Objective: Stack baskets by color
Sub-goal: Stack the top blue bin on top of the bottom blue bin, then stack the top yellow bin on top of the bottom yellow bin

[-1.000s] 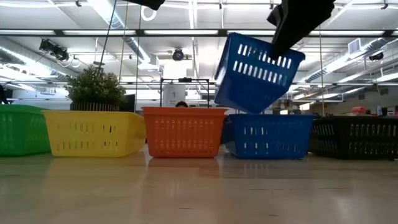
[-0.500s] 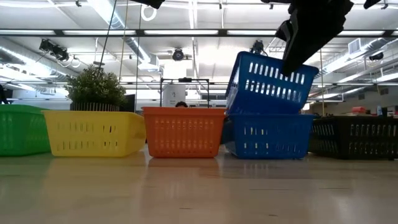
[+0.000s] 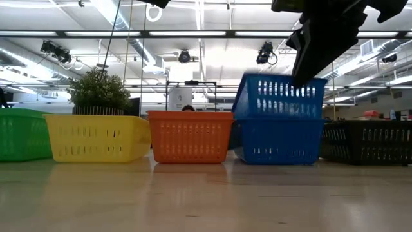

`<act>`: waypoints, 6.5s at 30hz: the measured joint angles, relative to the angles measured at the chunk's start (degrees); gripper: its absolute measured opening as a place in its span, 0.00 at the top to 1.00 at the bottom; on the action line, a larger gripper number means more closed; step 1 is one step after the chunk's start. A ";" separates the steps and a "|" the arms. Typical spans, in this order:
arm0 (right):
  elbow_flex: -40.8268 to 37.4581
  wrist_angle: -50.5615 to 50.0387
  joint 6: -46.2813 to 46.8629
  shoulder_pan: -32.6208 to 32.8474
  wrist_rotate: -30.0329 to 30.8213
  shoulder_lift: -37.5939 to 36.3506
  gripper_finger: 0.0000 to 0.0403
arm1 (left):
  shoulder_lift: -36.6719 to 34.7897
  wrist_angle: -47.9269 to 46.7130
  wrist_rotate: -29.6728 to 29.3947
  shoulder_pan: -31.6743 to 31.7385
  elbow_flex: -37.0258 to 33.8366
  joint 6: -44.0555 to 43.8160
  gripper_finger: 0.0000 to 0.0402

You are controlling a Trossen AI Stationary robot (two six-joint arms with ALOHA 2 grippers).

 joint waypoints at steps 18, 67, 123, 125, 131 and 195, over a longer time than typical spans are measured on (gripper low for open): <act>-4.85 16.17 -10.12 -2.23 -6.21 -0.17 0.74 | 0.02 0.17 0.18 -0.11 0.00 0.02 0.71; -14.15 31.98 -46.49 -60.87 -12.64 3.78 0.70 | 0.02 -0.32 4.60 6.12 0.00 1.60 0.71; -14.23 8.16 -62.88 -28.01 -22.83 -17.89 0.98 | 0.02 5.20 18.17 5.88 0.00 33.84 0.70; -14.23 9.68 -62.71 -24.73 -24.86 -18.64 0.98 | 0.02 8.77 19.75 6.42 0.00 40.81 0.70; -14.23 16.11 -62.69 -17.02 -26.97 -15.89 0.98 | 0.02 20.51 27.40 9.32 0.00 54.35 0.64; -27.62 60.88 -38.41 -2.70 -8.85 -18.40 0.69 | -1.95 -48.27 25.11 7.28 11.86 -7.41 0.97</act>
